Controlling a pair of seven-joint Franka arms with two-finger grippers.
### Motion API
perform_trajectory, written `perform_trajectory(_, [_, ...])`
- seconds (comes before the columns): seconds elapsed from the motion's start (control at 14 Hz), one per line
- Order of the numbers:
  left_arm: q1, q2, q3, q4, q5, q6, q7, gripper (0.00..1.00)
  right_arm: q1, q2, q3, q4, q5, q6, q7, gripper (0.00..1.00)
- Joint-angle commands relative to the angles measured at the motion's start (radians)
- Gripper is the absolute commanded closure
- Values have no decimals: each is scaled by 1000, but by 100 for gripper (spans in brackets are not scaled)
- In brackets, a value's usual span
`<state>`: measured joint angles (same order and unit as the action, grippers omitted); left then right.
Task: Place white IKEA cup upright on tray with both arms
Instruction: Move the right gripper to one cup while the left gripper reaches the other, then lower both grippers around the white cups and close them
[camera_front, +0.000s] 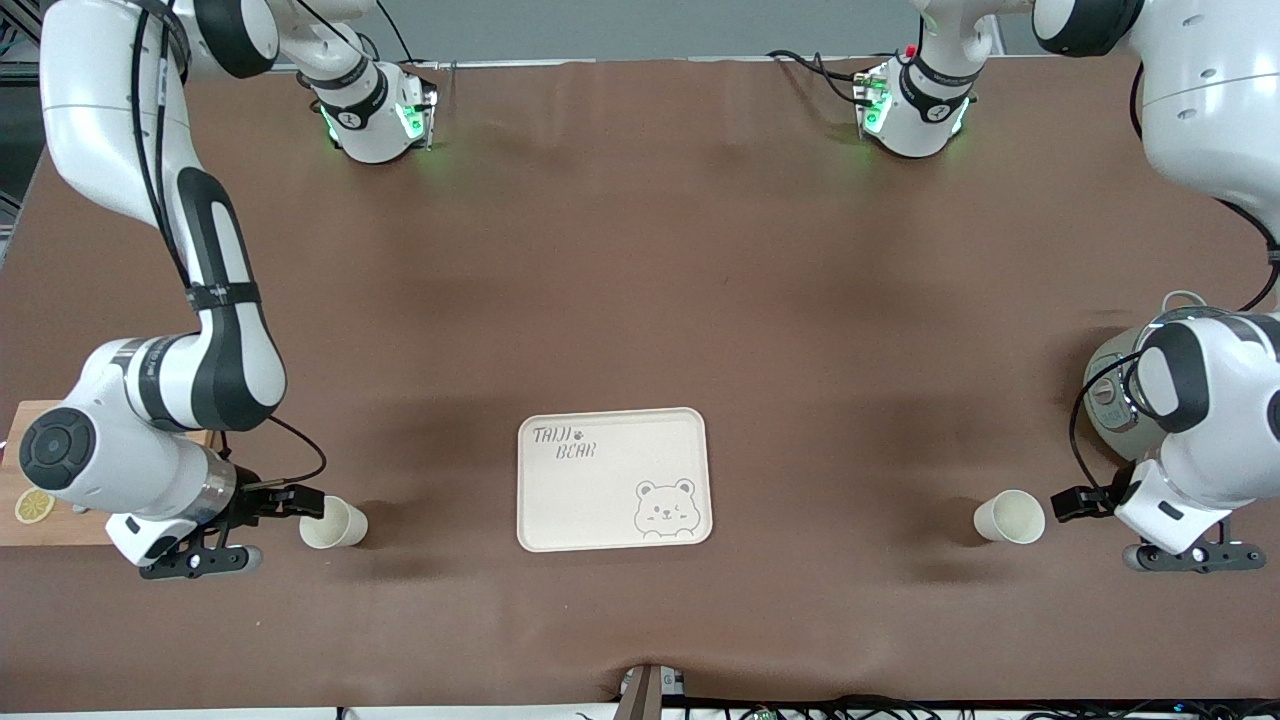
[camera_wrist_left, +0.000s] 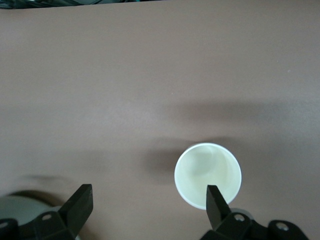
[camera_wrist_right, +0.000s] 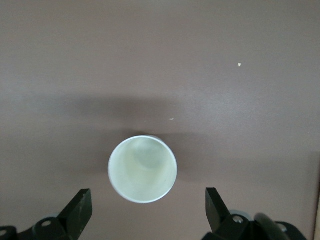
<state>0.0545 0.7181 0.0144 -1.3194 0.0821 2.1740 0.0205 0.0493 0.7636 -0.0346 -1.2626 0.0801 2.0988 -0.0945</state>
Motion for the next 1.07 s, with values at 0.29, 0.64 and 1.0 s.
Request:
perform_trajectory(0.29, [1,72,-8,-12,-31,92,16,0,-22,83,7,32,13,99,-28,0])
perform_trajectory(0.64, [-2,109,-10,-53,-31,165,15,0,-22,114,7,32,10,133,-31,0])
perform_trajectory(1.0, [-2,110,-10,-60,-33,178,4,36,-22,141,7,17,10,200,-31,0])
